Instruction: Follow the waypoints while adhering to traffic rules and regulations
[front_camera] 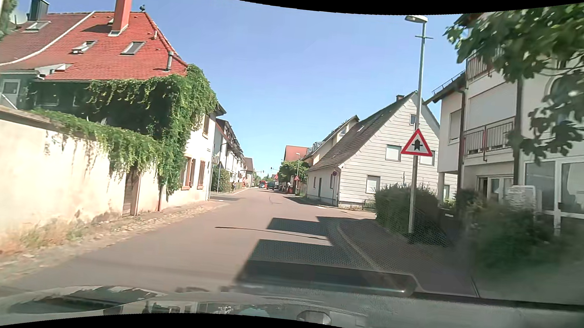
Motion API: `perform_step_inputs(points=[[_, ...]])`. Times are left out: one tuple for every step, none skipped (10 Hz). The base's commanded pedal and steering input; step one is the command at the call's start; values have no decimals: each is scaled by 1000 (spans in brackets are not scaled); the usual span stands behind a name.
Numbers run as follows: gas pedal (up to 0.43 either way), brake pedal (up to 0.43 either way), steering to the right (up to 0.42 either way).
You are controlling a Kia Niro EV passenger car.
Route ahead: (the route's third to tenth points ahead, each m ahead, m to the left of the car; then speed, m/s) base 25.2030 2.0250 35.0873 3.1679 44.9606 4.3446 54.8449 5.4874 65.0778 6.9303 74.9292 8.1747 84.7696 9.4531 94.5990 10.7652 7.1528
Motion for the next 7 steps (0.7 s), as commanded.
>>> perform_step_inputs(points=[[87,0,-9],[87,0,-9],[87,0,-9],[87,0,-8],[87,0,-8],[87,0,-8],[87,0,-8]])
